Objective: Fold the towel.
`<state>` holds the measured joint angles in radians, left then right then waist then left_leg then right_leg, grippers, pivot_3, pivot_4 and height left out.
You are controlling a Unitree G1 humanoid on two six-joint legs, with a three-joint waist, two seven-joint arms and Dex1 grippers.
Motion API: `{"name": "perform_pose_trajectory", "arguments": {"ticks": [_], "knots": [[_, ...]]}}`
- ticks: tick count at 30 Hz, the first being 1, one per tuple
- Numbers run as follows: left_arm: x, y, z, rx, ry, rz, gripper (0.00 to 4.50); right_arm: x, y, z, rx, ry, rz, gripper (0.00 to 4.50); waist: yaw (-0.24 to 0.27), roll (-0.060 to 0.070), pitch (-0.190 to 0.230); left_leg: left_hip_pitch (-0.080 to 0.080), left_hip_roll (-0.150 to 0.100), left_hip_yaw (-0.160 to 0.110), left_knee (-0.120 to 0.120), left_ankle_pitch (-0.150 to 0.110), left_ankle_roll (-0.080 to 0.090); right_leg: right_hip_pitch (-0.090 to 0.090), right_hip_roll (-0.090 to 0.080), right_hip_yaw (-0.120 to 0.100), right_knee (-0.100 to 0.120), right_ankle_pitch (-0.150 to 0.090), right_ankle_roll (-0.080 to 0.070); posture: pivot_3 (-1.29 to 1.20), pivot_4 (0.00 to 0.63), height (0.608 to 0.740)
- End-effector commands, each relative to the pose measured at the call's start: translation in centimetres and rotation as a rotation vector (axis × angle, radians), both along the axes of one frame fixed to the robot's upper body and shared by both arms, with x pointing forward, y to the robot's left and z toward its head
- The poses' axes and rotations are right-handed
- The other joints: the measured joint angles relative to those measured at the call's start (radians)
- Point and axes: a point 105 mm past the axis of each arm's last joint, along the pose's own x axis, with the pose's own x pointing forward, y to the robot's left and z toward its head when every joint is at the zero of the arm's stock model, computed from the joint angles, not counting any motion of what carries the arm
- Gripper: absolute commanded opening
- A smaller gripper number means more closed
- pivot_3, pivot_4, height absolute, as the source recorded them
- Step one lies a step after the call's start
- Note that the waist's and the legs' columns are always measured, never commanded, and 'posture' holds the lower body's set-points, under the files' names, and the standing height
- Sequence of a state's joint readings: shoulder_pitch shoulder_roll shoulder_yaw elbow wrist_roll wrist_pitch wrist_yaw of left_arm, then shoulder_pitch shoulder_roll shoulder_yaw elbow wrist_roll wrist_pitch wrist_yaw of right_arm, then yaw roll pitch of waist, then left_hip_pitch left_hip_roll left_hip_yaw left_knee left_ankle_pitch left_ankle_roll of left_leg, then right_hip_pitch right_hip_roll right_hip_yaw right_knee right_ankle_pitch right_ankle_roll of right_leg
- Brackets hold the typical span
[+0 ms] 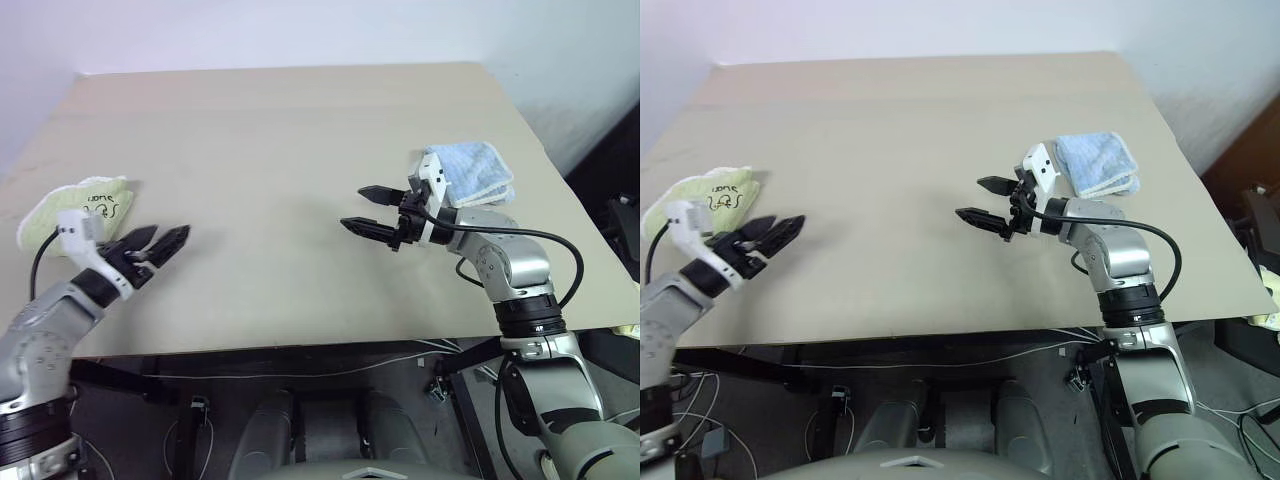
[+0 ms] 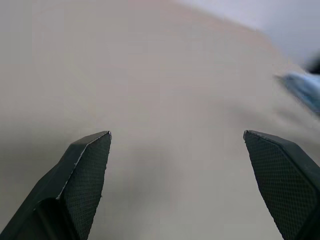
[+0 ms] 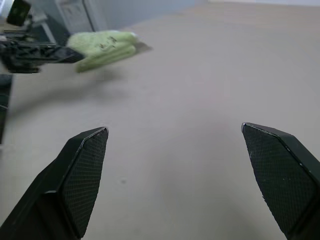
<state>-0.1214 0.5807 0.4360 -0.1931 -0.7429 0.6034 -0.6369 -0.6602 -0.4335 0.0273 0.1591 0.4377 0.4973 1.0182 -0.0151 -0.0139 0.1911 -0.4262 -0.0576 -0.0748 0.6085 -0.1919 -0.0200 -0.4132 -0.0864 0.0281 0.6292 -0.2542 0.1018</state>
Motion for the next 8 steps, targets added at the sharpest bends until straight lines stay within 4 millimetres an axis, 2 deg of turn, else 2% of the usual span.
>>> {"name": "perform_pose_trajectory", "arguments": {"ticks": [1, 4, 8], "knots": [[-0.5, -3.3, -0.4, 0.117, -0.078, -0.14, 4.44, -1.1, 0.6, 2.0, 0.044, -0.086, 0.074, 4.5, 0.0, 0.0, 0.0, 0.0, 0.0, 0.0, -0.001, 0.0, 0.0, 0.0, 0.0, 0.0, 0.0, 0.0, 0.0, 0.0, 0.15, 0.74], [-1.2, -5.3, -1.7, 0.176, -0.136, -0.245, 4.44, -1.0, 1.1, 1.5, 0.034, -0.069, 0.079, 4.5, -0.002, 0.001, 0.0, 0.0, 0.001, 0.0, -0.002, 0.0, 0.0, -0.001, 0.001, 0.0, 0.0, 0.0, 0.0, 0.0, 0.15, 0.74], [-2.2, -6.8, 0.1, 0.03, -0.214, -0.336, 4.44, -1.9, 2.1, 0.4, -0.011, -0.089, 0.139, 4.5, 0.001, 0.001, 0.0, 0.0, 0.001, -0.001, -0.001, 0.0, 0.001, -0.001, 0.0, 0.0, 0.0, 0.0, 0.0, 0.0, 0.15, 0.74]]}}
